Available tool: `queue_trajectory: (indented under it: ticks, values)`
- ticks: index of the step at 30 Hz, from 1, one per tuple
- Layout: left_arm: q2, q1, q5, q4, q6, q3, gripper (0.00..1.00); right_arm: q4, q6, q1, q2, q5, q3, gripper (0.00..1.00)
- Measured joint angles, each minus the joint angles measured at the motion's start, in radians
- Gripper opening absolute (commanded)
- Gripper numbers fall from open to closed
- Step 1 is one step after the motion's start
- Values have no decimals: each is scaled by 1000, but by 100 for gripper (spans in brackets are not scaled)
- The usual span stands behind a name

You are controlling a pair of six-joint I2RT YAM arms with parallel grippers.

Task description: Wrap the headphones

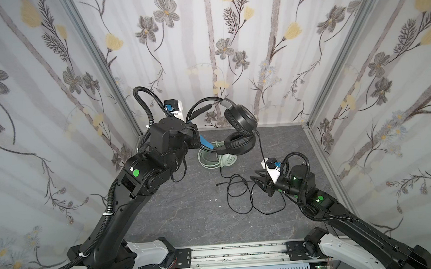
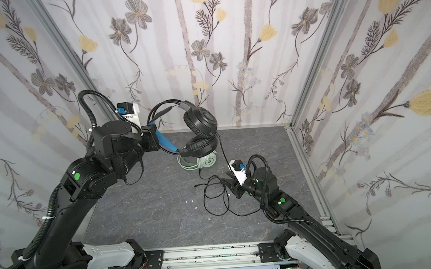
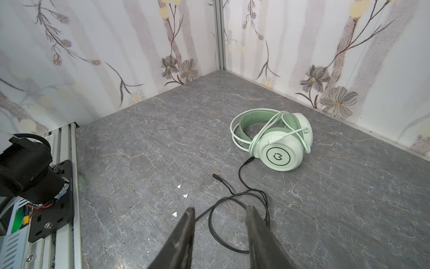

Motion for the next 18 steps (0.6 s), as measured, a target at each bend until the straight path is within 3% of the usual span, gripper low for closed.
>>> queue_trajectory:
  ticks: [6, 12, 18]
  values:
    - [0, 1, 0, 21, -14, -19, 0, 15, 32, -37, -46, -17, -27, 0]
    - [-28, 10, -16, 34, -37, -49, 0, -86, 14, -50, -108, 39, 25, 0]
    - [-38, 31, -80, 51, -55, -107, 0, -346, -119, -46, -105, 294, 220, 0]
